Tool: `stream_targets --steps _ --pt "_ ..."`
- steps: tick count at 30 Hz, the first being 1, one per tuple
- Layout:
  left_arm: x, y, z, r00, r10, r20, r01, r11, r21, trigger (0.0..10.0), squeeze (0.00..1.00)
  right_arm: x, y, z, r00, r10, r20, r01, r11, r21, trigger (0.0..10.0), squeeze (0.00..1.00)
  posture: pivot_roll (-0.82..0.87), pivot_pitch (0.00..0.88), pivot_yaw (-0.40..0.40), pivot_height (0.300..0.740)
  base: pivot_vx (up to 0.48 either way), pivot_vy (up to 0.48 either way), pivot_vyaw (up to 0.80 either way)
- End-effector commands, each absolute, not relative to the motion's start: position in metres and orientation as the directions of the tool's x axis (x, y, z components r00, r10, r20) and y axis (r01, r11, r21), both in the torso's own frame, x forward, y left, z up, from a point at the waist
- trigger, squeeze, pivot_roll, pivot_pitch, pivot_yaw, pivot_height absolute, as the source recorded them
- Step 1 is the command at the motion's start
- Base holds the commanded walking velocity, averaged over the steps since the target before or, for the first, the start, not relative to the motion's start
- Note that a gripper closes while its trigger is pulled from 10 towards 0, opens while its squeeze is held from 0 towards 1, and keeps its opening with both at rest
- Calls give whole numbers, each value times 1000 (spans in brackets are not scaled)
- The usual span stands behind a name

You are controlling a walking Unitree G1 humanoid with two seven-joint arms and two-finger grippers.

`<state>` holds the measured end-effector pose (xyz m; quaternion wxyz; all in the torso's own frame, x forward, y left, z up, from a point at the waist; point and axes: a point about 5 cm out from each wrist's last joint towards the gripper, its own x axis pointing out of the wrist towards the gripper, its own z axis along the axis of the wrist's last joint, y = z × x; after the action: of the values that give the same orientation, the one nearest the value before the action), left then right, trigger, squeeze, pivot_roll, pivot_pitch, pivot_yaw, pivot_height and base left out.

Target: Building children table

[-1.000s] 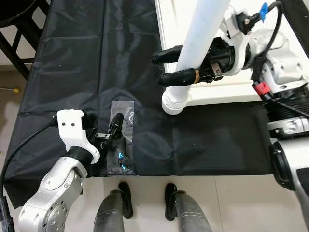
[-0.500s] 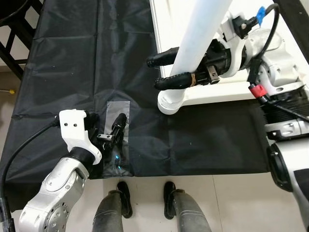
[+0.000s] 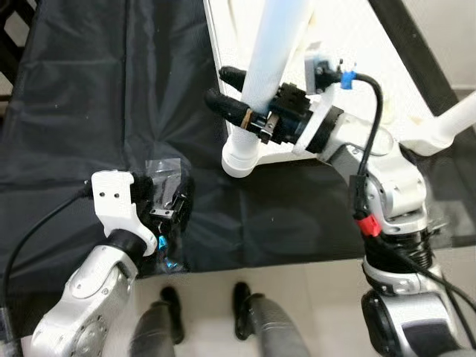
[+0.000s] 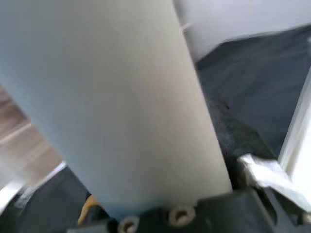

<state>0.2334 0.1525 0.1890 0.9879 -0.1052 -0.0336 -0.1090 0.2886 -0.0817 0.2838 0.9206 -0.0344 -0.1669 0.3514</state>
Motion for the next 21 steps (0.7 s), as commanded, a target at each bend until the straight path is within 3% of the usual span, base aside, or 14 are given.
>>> stream_targets --steps 1,3,7,14,17,21 --pt "235 154 178 980 -193 49 199 959 -204 10000 0 296 -81 192 793 584 -171 -591 806 15 10000 0 -33 332 -96 740 0 0 0" --pt "243 157 168 984 -172 47 178 961 -211 10000 0 304 -62 194 813 569 -119 -572 820 11 10000 0 -30 269 -108 740 0 0 0" --pt "249 167 171 987 -138 77 150 971 -188 10000 0 320 -63 199 837 541 -85 -544 839 -18 10000 0 -20 220 -111 740 0 0 0" --pt "249 172 175 988 -126 93 141 974 -178 10000 0 317 -64 200 856 509 -94 -512 859 -13 10000 0 -18 217 -110 740 0 0 0" --pt "254 212 226 965 -78 251 108 988 -110 10000 0 314 -61 198 887 449 -111 -452 892 -10 10000 0 11 166 -106 740 0 0 0" --pt "255 220 252 938 -103 330 133 989 -68 10000 0 313 -59 197 893 436 -111 -440 898 -10 10000 0 13 163 -105 740 0 0 0"
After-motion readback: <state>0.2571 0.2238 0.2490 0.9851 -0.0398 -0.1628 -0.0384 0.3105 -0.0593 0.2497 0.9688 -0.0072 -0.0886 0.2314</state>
